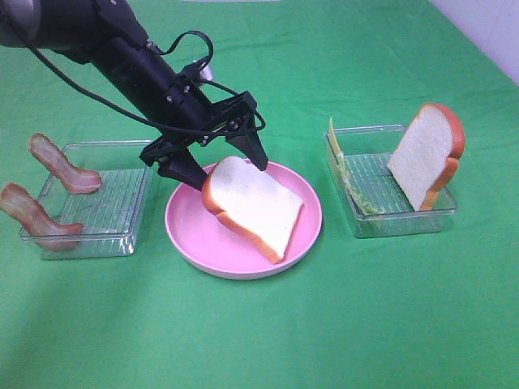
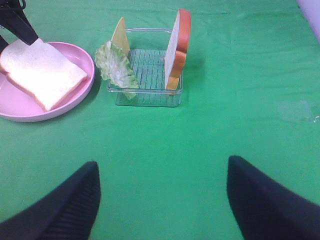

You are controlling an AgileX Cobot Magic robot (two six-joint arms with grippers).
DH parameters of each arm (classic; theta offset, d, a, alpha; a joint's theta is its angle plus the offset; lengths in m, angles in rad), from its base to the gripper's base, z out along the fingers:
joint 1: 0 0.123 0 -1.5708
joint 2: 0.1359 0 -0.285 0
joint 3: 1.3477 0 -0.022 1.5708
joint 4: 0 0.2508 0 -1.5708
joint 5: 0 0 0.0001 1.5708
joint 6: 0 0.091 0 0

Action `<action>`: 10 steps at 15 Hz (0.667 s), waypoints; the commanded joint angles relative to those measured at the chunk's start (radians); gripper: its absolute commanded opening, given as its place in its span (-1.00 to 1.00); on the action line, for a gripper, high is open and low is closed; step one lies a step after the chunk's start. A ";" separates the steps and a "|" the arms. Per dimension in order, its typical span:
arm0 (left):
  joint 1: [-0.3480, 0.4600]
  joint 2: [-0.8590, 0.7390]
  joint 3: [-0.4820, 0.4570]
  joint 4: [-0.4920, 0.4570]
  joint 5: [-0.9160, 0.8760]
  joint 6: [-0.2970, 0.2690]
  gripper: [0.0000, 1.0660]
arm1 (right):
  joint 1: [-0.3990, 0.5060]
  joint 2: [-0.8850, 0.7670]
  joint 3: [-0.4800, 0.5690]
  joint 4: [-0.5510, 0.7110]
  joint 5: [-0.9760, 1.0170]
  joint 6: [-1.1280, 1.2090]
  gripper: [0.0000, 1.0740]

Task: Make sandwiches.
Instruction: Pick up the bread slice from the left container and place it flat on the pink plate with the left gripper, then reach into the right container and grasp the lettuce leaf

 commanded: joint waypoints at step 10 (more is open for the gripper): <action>-0.005 -0.423 -0.015 0.471 0.275 -0.028 0.59 | 0.003 -0.014 0.004 0.002 -0.011 -0.008 0.28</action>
